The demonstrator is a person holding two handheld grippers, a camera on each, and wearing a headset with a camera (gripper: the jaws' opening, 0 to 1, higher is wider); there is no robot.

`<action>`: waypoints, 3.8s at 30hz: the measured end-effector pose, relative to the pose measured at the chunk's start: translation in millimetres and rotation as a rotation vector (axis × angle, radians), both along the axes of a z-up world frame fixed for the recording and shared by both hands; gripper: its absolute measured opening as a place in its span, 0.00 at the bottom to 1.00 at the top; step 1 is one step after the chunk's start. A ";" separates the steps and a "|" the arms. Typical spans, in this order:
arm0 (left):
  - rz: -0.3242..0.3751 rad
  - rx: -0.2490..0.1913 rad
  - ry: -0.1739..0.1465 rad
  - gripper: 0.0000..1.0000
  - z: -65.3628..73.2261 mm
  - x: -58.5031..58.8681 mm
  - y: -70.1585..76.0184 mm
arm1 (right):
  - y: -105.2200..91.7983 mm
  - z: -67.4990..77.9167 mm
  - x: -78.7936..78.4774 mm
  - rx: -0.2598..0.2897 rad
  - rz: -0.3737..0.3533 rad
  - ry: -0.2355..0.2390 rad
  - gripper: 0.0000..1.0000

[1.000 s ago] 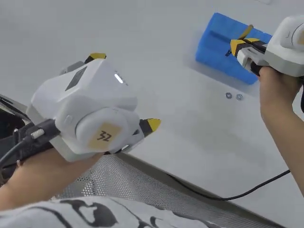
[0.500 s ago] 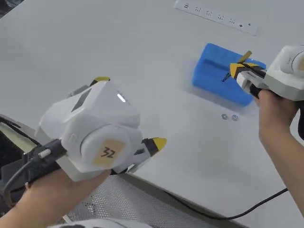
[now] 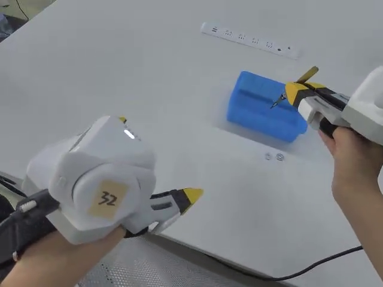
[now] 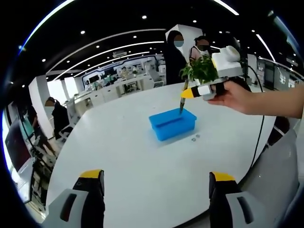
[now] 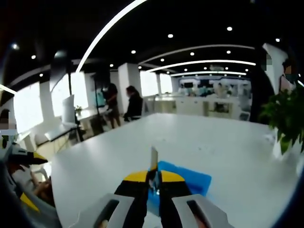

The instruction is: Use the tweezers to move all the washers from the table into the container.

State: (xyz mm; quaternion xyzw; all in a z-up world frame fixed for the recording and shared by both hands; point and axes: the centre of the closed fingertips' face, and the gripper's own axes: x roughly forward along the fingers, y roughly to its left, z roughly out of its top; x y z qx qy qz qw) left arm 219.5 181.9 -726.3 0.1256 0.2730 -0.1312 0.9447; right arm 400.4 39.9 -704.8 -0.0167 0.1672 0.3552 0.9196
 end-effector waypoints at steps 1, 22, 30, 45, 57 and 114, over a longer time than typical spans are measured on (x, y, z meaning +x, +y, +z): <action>-0.004 0.006 -0.001 0.93 1.2 -0.7 0.4 | -2.0 -3.2 -2.1 -0.008 -0.002 0.003 0.04; -0.003 0.003 -0.007 0.92 5.0 -12.8 -6.1 | -18.0 -76.4 -30.1 -0.126 -0.005 0.121 0.04; 0.003 0.023 -0.002 0.92 2.2 -14.1 -2.9 | -19.5 -80.4 -26.4 -0.125 -0.012 0.131 0.04; 0.010 0.030 0.000 0.92 1.4 -16.7 0.4 | -24.3 -92.3 -23.2 -0.127 -0.019 0.131 0.03; 0.006 0.035 -0.025 0.93 10.4 -17.1 0.8 | -19.9 -77.9 -23.4 -0.146 0.000 0.110 0.03; 0.050 0.044 0.001 0.92 2.5 -20.5 11.2 | 0.8 -40.6 39.8 -0.152 0.043 0.028 0.03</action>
